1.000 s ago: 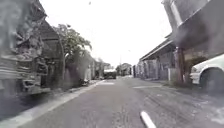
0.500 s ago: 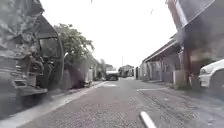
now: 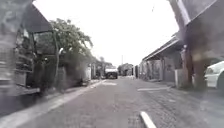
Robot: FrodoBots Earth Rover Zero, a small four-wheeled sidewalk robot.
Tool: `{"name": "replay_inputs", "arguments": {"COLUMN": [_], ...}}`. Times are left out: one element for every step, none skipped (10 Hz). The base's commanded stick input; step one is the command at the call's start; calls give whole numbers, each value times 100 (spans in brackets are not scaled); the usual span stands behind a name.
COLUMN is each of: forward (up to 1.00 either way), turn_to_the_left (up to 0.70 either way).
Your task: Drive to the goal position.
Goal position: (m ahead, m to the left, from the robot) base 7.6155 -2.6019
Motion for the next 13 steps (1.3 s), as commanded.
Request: {"name": "replay_inputs", "arguments": {"forward": [50, 50, 50, 50, 50, 50, 50, 50, 50, 50, 50, 50, 50], "turn_to_the_left": [-23, -8, 0, 0, 0, 0, 0, 0, 0, -6, -14, -22, -30]}}
